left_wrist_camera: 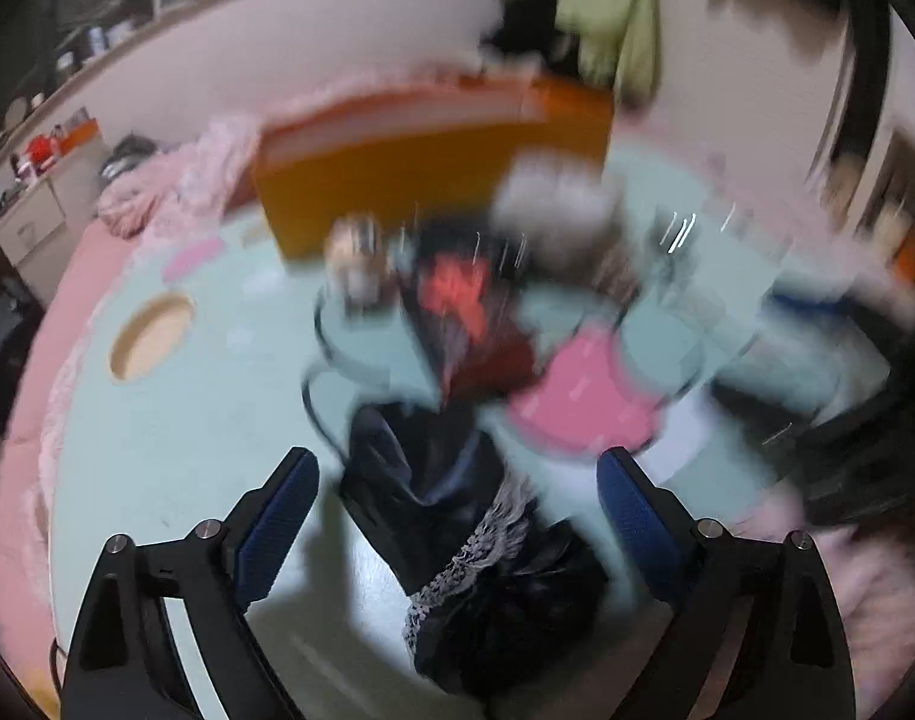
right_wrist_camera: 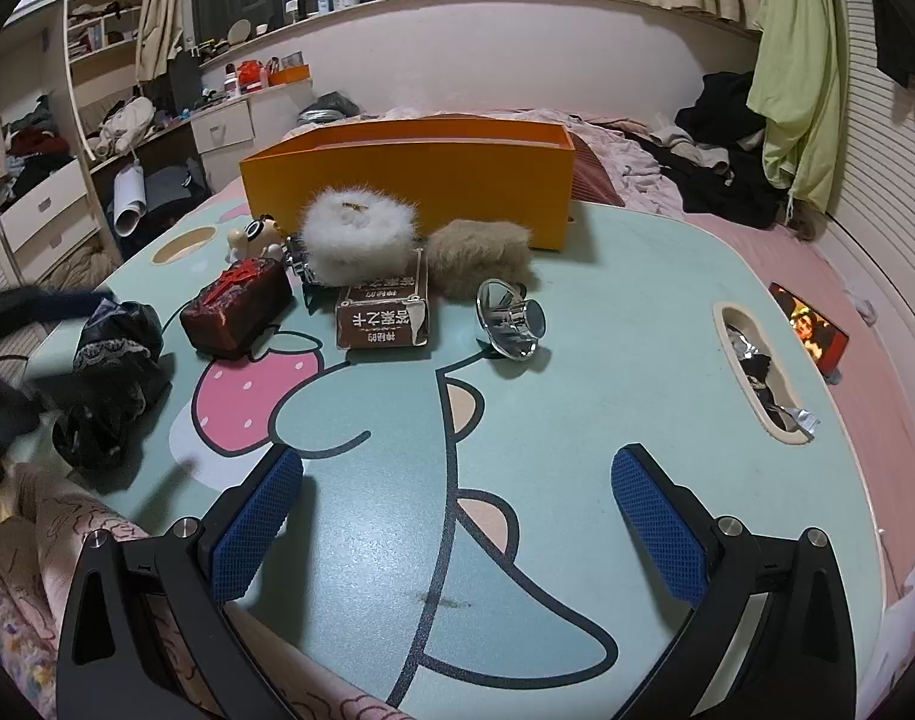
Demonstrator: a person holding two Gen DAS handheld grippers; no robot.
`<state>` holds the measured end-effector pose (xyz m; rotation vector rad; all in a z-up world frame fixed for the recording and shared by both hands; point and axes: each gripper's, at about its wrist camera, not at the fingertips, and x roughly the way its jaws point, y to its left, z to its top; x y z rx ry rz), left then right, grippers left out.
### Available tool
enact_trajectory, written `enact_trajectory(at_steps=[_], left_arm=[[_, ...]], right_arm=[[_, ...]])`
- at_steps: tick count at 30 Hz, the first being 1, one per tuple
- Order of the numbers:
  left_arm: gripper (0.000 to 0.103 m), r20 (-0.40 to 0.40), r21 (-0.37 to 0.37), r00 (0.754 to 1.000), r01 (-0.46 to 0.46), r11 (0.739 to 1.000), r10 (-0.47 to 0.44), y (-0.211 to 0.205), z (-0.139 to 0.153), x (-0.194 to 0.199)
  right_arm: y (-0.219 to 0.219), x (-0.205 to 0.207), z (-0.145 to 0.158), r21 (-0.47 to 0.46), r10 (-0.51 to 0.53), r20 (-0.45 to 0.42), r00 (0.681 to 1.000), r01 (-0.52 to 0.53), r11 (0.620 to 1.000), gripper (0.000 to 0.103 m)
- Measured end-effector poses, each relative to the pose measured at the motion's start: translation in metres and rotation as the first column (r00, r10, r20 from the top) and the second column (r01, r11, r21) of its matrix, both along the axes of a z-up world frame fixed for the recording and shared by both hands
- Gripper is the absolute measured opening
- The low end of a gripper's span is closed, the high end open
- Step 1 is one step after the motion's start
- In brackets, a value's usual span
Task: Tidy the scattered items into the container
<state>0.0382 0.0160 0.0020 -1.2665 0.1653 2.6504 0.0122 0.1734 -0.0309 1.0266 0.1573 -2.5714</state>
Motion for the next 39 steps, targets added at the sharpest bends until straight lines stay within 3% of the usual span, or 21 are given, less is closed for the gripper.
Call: enact_trajectory(at_steps=[4, 6, 7, 8, 13, 15, 17, 19, 21, 22, 24, 28, 33, 35, 37, 39], left_arm=[[0.092, -0.017, 0.014, 0.998, -0.058, 0.998, 0.058, -0.017, -0.003, -0.004], [0.080, -0.035, 0.014, 0.996, -0.084, 0.996, 0.084, -0.021, -0.003, -0.002], [0.057, -0.048, 0.011, 0.993, -0.103, 0.995, 0.103, -0.024, -0.002, -0.001], [0.042, -0.057, 0.013, 0.991, -0.124, 0.992, 0.125, -0.027, -0.001, 0.000], [0.038, -0.059, 0.061, 0.988, -0.138, 0.989, 0.142, -0.037, 0.000, 0.002], [0.044, -0.058, 0.039, 0.991, -0.116, 0.992, 0.118, -0.033, 0.000, 0.001], [0.061, -0.055, 0.024, 0.995, -0.083, 0.996, 0.084, -0.027, -0.001, 0.001], [0.067, -0.054, 0.031, 0.996, -0.064, 0.997, 0.066, -0.025, -0.002, 0.000], [0.085, -0.046, 0.034, 0.997, -0.054, 0.998, 0.056, -0.024, -0.003, -0.001], [0.103, -0.033, 0.030, 0.998, -0.056, 0.998, 0.057, -0.024, -0.005, -0.003], [0.103, -0.023, 0.031, 0.998, -0.058, 0.998, 0.058, -0.024, -0.006, -0.004], [0.103, -0.025, 0.028, 0.998, -0.058, 0.998, 0.059, -0.022, -0.005, -0.003], [0.103, -0.025, 0.028, 0.998, -0.058, 0.998, 0.059, -0.022, -0.005, -0.003], [0.103, -0.026, 0.026, 0.998, -0.058, 0.998, 0.059, -0.022, -0.005, -0.002], [0.103, -0.026, 0.027, 0.998, -0.058, 0.998, 0.059, -0.022, -0.005, -0.002], [0.103, -0.026, 0.026, 0.998, -0.058, 0.998, 0.058, -0.021, -0.005, -0.002]], right_arm=[[0.000, 0.000, -0.001, 0.000, 0.002, -0.001, 1.000, -0.002, 1.000, 0.103], [0.000, 0.000, -0.001, 0.000, 0.001, -0.001, 1.000, -0.001, 1.000, 0.103], [0.000, 0.000, -0.001, 0.003, 0.000, 0.000, 1.000, 0.000, 1.000, 0.103], [-0.001, 0.000, -0.001, 0.008, -0.001, 0.000, 1.000, 0.001, 1.000, 0.103], [0.000, 0.000, -0.001, 0.016, -0.008, 0.002, 1.000, 0.008, 1.000, 0.103], [0.000, 0.000, 0.000, 0.015, -0.008, 0.003, 1.000, 0.008, 1.000, 0.103], [0.000, -0.001, 0.000, 0.028, -0.010, 0.014, 1.000, 0.010, 1.000, 0.102], [-0.002, -0.006, 0.007, 0.031, 0.004, 0.039, 0.999, -0.005, 0.999, 0.085], [0.002, -0.012, 0.019, 0.008, -0.013, 0.026, 1.000, 0.013, 1.000, 0.083], [0.006, -0.017, 0.025, 0.005, -0.035, 0.012, 0.999, 0.035, 0.999, 0.083], [0.012, -0.030, 0.032, 0.017, -0.072, 0.010, 0.997, 0.072, 0.997, 0.083], [0.021, -0.058, 0.028, 0.001, -0.088, 0.112, 0.990, 0.089, 0.996, 0.083], [0.006, -0.079, 0.022, 0.044, -0.079, 0.144, 0.986, 0.074, 0.996, 0.074], [0.002, -0.089, 0.014, 0.073, -0.098, 0.181, 0.979, 0.086, 0.994, 0.060], [-0.001, -0.089, 0.012, 0.106, -0.120, 0.152, 0.981, 0.105, 0.989, 0.030], [0.001, -0.083, 0.013, 0.085, -0.102, 0.147, 0.984, 0.090, 0.992, 0.030]])
